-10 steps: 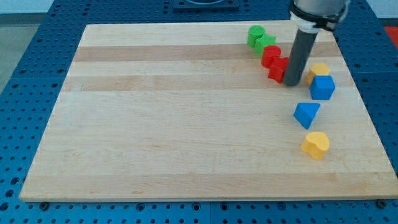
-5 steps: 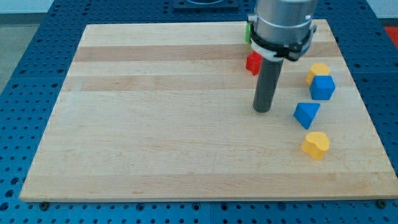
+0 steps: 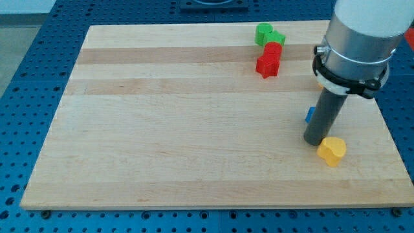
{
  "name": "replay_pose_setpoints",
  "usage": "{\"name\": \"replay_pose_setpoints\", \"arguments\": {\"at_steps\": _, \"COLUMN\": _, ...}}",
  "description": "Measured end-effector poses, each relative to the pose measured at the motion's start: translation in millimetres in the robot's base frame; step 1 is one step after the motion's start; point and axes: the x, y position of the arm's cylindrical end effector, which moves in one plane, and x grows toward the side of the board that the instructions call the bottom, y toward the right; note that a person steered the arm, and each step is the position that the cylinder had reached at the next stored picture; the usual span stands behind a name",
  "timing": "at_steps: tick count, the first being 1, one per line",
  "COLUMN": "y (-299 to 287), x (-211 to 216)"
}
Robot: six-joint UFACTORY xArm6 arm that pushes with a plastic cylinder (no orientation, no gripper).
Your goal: Slide the blue triangle up a bit
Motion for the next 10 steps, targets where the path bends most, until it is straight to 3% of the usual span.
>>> {"name": "replay_pose_setpoints", "arguments": {"at_steps": 8, "y": 66, "x": -42}}
{"name": "replay_pose_setpoints", "arguments": {"at_steps": 9, "y": 68, "x": -39}}
{"name": "replay_pose_setpoints", "arguments": {"at_steps": 10, "y": 80, "x": -6}}
